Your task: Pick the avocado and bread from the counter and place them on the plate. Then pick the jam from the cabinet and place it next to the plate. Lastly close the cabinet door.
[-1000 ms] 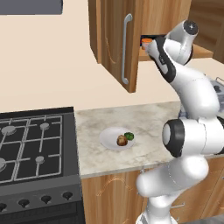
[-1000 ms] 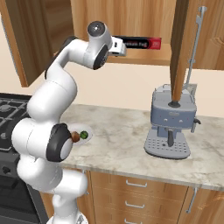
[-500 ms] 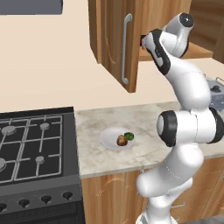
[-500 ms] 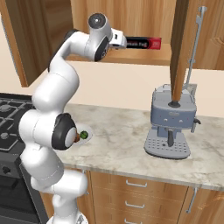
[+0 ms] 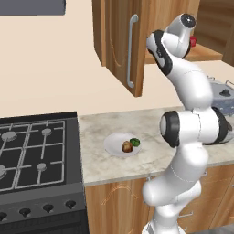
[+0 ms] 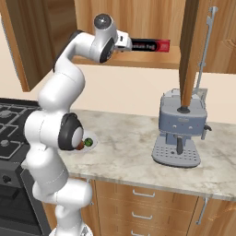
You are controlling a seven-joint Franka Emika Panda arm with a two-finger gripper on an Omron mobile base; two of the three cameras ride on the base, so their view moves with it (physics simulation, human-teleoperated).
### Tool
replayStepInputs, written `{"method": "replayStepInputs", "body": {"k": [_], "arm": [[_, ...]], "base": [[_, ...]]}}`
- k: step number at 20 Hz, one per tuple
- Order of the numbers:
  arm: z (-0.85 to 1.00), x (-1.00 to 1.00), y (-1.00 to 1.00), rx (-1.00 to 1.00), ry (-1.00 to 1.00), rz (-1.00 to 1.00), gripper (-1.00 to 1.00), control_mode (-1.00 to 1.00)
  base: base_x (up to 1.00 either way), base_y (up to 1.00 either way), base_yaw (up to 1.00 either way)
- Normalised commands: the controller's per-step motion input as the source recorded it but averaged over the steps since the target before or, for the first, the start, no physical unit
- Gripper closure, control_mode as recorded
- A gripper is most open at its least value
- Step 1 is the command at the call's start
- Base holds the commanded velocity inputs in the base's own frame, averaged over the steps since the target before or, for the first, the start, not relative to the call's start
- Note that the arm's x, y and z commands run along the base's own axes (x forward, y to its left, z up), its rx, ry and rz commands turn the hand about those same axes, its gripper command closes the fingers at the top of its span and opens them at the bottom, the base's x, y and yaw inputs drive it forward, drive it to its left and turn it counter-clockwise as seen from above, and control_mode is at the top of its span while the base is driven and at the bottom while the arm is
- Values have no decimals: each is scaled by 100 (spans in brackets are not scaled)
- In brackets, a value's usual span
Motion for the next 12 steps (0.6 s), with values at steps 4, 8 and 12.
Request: {"method": "replayStepInputs", "body": {"k": [4, 8, 12], "arm": [[-2, 33, 4, 0, 0, 0, -100, -100], [0, 39, 0, 0, 0, 0, -100, -100], [0, 38, 6, 0, 0, 0, 100, -100]], "base": [[0, 0, 0], [0, 0, 0], [0, 0, 0]]}}
